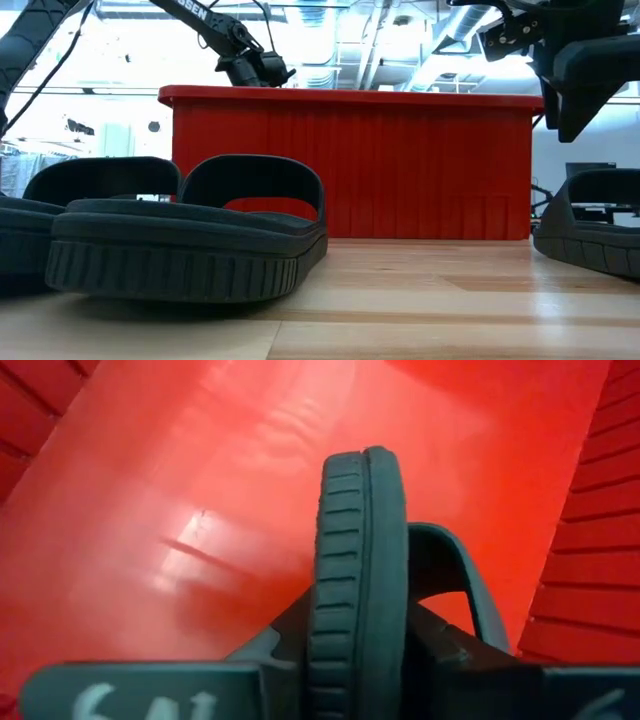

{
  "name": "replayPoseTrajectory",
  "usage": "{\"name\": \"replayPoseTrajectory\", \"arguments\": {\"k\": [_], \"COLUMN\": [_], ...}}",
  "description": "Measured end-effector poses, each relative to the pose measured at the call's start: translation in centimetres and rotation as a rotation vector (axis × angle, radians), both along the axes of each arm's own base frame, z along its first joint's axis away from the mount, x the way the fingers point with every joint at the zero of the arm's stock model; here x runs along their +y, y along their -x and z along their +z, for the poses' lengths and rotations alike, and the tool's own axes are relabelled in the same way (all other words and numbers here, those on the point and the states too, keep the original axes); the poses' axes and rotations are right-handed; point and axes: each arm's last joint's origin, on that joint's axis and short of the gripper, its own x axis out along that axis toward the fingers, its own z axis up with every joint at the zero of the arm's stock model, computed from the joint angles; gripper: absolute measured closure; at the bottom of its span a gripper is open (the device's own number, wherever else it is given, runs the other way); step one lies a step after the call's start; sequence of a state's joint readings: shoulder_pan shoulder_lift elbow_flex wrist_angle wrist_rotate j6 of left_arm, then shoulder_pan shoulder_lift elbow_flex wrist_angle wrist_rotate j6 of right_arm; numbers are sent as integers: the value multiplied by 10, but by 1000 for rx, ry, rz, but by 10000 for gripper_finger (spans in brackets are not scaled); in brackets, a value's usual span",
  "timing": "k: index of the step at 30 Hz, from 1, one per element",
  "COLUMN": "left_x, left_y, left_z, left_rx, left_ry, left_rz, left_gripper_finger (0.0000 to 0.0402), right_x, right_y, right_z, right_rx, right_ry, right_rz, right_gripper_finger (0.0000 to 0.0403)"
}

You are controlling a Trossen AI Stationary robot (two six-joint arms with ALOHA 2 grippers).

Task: Pick and place slides into bin
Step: Put the black slide into the red organizer bin

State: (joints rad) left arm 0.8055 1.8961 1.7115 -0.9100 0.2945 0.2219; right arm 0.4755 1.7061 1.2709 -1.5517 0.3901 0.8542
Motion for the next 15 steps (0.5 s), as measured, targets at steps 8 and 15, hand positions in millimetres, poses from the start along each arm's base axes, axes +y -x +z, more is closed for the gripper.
{"name": "replayPoseTrajectory", "arguments": {"k": [8, 15], "left_x": [0, -2], "left_y": [1, 3], "left_z": [-1, -2], "left_rx": [16, 50], "left_ry": [0, 11], "left_rz": [13, 13], "left_gripper_finger": [269, 237], "right_x": [0, 0], "right_y": [0, 0], "right_z": [0, 0], "right_rx": [0, 0], "right_ry": [0, 0], "right_rz": [0, 0], "right_gripper_finger": [221, 223]}}
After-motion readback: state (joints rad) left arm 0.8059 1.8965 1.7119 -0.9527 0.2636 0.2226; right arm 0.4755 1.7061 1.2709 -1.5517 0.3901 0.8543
